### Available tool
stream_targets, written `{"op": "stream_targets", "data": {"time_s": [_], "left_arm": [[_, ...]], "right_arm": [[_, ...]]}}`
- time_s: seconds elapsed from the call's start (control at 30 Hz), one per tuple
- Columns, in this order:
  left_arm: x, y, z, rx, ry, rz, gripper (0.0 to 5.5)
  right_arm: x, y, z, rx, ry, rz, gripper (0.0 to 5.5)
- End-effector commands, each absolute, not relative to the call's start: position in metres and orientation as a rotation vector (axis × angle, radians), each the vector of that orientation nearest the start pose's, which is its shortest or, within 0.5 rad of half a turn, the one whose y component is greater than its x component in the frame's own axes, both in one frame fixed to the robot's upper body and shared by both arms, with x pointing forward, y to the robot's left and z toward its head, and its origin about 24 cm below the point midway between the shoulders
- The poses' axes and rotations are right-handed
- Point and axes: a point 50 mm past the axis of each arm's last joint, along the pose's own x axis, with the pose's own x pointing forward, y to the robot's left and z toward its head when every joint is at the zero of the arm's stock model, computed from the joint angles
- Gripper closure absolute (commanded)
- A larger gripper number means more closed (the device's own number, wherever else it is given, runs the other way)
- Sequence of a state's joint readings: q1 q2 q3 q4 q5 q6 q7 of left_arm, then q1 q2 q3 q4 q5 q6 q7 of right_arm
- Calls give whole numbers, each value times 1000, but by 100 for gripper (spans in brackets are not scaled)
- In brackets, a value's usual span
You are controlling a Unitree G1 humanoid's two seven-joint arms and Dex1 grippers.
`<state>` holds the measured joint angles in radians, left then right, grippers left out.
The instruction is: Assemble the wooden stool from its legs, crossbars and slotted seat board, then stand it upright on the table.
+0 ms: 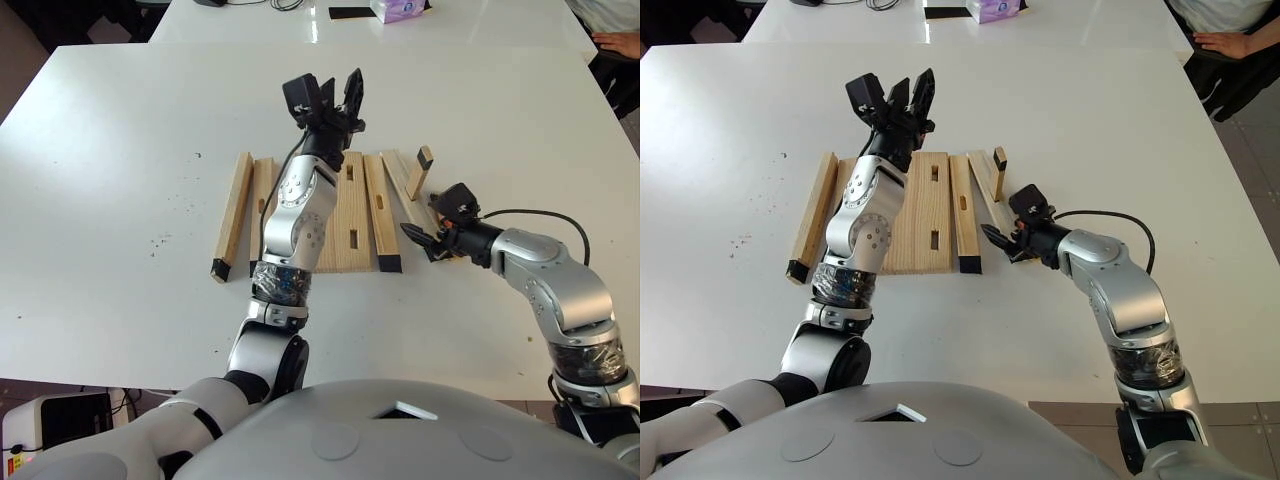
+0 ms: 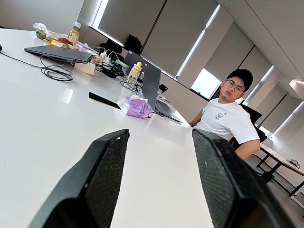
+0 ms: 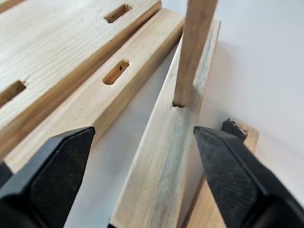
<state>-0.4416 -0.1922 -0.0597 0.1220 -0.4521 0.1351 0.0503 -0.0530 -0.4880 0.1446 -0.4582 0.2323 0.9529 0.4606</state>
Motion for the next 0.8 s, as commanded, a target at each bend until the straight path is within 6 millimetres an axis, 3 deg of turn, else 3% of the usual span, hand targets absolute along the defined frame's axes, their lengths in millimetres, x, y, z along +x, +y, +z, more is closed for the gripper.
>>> {"op": "stream_targets", "data": {"time_s": [0.03,0.33,0.7,0.8], "left_arm": [[309,36,112,-679,-30,-265,302],[311,34,112,-687,-35,-265,302],[309,29,112,-697,-34,-282,302],[309,28,112,-702,-34,-288,302]], "right_arm": [[228,-161,64,-225,607,583,164],[235,-168,67,-229,599,545,164],[228,-171,52,-271,679,560,164],[224,-173,53,-281,696,568,201]]}}
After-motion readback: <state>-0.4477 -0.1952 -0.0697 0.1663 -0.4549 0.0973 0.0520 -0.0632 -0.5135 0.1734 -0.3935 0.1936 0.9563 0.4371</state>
